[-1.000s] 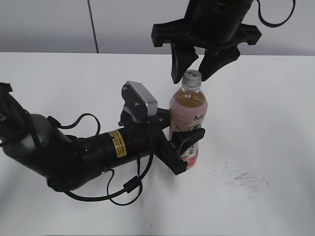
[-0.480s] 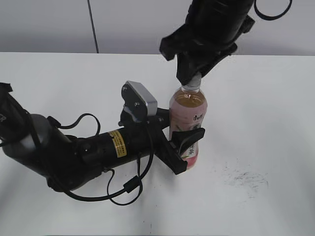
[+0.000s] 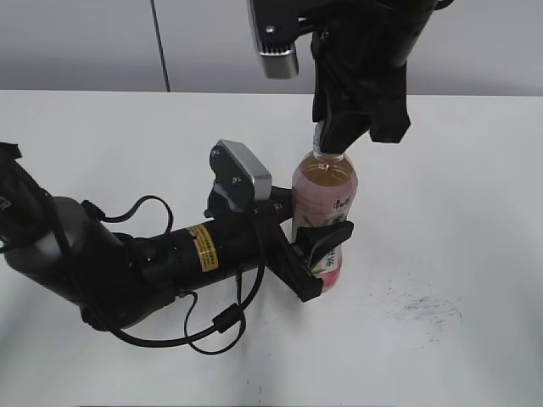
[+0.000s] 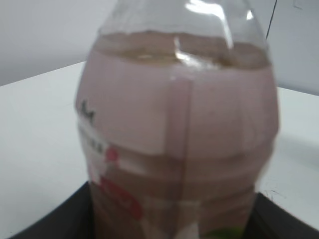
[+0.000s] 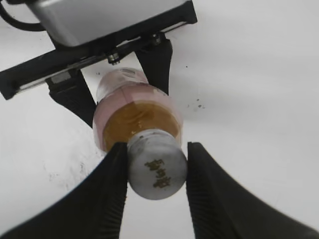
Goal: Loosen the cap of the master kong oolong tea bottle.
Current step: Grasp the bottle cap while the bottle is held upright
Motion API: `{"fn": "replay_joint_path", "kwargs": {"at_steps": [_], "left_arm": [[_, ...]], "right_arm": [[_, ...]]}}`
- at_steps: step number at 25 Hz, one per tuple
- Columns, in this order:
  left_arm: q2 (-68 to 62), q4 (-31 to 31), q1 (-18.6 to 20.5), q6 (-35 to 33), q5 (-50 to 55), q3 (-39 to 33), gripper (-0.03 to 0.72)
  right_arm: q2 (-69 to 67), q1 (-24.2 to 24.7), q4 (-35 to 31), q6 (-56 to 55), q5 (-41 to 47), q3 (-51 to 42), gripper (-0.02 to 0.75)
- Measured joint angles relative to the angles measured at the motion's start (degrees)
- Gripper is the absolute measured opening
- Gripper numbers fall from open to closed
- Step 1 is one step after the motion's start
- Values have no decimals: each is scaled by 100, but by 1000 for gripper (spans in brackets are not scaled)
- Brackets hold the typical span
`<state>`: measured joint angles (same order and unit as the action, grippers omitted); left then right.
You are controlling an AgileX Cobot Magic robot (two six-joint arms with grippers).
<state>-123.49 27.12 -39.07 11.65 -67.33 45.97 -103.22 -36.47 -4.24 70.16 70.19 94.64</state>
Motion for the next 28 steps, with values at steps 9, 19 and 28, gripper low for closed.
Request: {"fn": "replay_joint_path", "kwargs": {"at_steps": [9,19,28], "left_arm": [[0,0,0,-5,0,0,382],[0,5,0,-5,0,0,382],[0,5,0,-5,0,0,382]], "right_arm": [[44,0,-16,-331,-6,11,459],[244,0,-130,-6806,-10,446,516],[202,0,-32,-8156,-10,367,516]]}}
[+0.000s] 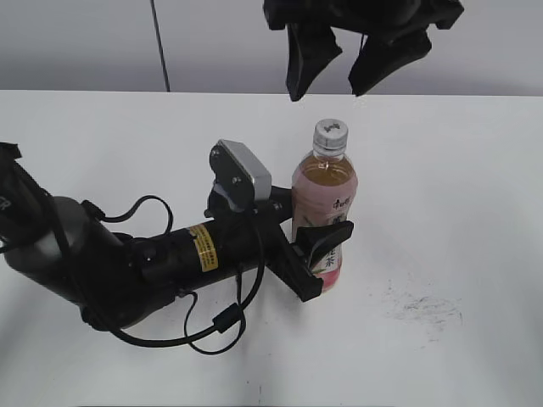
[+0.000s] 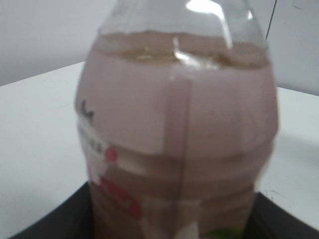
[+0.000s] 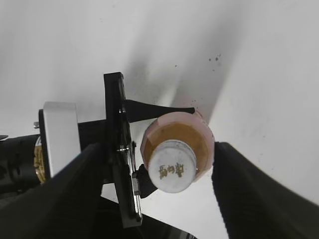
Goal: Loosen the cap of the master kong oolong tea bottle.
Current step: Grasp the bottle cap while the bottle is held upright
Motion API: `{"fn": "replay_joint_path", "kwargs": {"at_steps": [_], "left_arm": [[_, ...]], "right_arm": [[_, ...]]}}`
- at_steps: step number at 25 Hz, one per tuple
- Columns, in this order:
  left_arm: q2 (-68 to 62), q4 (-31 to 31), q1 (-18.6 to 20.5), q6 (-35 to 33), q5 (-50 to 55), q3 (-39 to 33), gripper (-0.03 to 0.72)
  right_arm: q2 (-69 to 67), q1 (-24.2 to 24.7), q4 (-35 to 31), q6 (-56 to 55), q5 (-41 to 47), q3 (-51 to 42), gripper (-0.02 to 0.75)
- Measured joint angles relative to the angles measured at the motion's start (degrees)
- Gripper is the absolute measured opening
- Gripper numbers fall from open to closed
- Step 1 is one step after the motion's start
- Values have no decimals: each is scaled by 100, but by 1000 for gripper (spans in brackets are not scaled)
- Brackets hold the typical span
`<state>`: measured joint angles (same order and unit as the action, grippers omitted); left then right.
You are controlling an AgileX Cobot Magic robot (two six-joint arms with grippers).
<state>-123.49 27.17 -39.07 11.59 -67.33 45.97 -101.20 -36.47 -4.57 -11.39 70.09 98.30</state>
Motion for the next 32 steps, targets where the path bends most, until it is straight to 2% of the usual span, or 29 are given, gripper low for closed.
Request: {"fn": "replay_joint_path", "kwargs": {"at_steps": [8,15,19,23,27,32], "left_arm": [[0,0,0,0,0,0,382],[0,0,0,0,0,0,382],[0,0,0,6,0,0,382],[0,0,0,6,0,0,382],[0,0,0,11,0,0,382],[0,0,0,11,0,0,382]], "right_arm": [[-124,0,0,-18,0,-366,497],[-124,0,0,-18,0,-416,398],[-124,0,23,47,0,-416,267],[-139,0,19,469,0,-416,267],[-146,0,35,2081,0,-416,267],[-146,0,43,5367,-7,-416,267]]}}
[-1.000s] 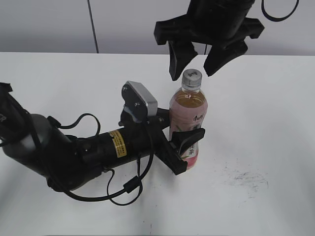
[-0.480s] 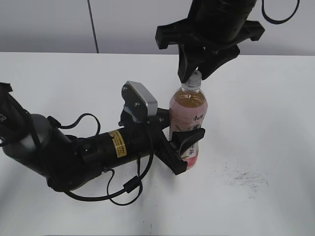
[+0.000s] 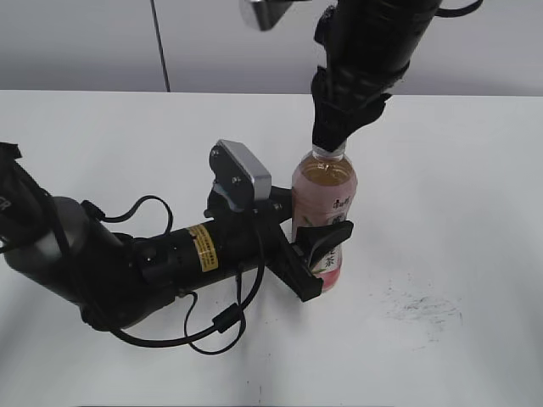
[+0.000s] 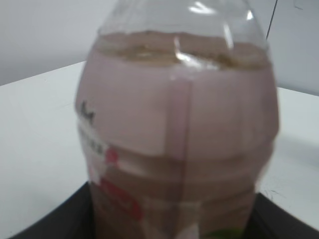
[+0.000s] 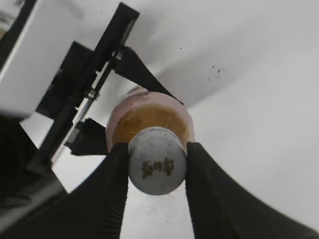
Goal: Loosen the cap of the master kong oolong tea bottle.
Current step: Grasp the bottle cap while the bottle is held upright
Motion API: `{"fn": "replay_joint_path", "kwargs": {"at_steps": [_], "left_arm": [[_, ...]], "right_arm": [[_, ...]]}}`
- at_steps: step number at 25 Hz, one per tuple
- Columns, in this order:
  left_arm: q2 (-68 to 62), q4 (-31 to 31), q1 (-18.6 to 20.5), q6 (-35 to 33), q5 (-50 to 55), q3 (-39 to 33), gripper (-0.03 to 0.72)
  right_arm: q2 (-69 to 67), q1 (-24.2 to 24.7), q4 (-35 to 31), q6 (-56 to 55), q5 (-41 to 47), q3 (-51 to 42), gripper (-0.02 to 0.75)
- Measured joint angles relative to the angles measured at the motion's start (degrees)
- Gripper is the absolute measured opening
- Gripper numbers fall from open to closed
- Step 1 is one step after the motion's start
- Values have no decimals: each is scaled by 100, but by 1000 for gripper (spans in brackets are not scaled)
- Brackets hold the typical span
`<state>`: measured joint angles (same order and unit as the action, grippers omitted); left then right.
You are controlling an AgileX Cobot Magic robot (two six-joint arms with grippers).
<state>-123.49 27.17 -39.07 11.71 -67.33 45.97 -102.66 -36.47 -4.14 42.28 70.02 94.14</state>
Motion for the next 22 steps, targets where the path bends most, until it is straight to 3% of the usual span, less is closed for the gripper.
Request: {"fn": "replay_joint_path", "kwargs": {"at_steps": [5,11,18,22], "left_arm": [[0,0,0,-10,0,0,382],[0,0,0,-10,4,0,382],[0,0,0,-10,-1,2,382],[0,0,0,-10,-1,2,382]], "right_arm": [[0,0,49,2375,5,0,267],[-4,-10,110,2768,5,0,271],[139,-10,-228,2162,5,0,477],[257,-10,-347,-353,5,149,505]]}}
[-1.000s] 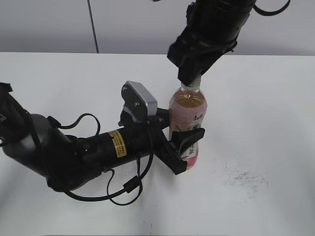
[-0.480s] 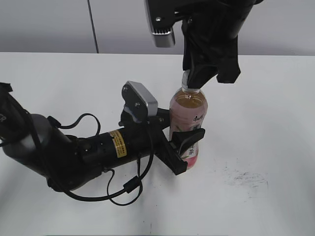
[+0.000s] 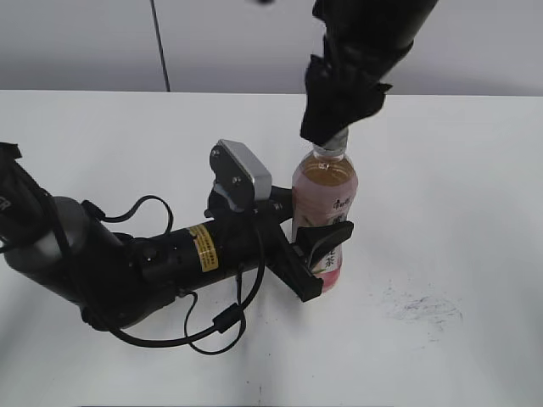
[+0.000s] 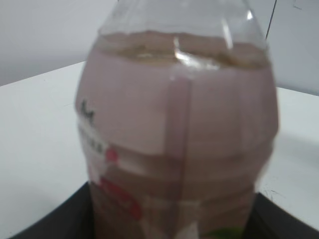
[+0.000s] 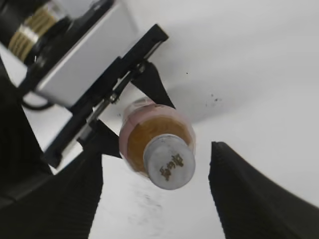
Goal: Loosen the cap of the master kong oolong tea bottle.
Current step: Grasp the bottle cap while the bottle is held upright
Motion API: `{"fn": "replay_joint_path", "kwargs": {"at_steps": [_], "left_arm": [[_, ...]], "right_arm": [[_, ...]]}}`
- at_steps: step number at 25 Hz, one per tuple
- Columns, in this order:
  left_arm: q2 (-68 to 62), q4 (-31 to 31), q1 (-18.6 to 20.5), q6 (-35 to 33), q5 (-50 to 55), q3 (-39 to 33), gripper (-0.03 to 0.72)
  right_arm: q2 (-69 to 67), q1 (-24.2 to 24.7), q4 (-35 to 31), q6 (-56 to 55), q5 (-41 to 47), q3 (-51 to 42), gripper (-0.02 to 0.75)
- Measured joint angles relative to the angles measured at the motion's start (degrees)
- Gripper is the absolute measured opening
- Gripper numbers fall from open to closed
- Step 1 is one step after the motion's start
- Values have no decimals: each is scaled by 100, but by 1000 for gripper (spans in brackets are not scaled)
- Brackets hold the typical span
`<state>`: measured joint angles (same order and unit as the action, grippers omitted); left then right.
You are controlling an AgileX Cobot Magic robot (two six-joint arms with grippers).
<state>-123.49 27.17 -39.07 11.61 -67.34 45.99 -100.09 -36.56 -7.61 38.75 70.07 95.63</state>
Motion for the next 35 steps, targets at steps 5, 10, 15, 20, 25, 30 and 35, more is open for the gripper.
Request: {"fn": "replay_joint_path", "kwargs": {"at_steps": [5,10,15,20,25,30,35], "left_arm": [[0,0,0,0,0,0,382],[0,0,0,0,0,0,382],[0,0,0,0,0,0,382],[0,5,0,0,0,0,382],[0,5,0,0,0,0,382],[0,0,0,6,0,0,382],[0,0,0,10,0,0,382]], "right_arm": [[0,0,60,-3533,0,54,508],[-12,0,321,-4864,0,54,511],[-207,0,386,-5084,0,54,511],[-393,0,350,-5135,0,54,510],[-397,0,350,-5149,0,54,403],[-397,0,388,-5065,5,54,272],[-397,0,374,-3875,5,54,272]]}}
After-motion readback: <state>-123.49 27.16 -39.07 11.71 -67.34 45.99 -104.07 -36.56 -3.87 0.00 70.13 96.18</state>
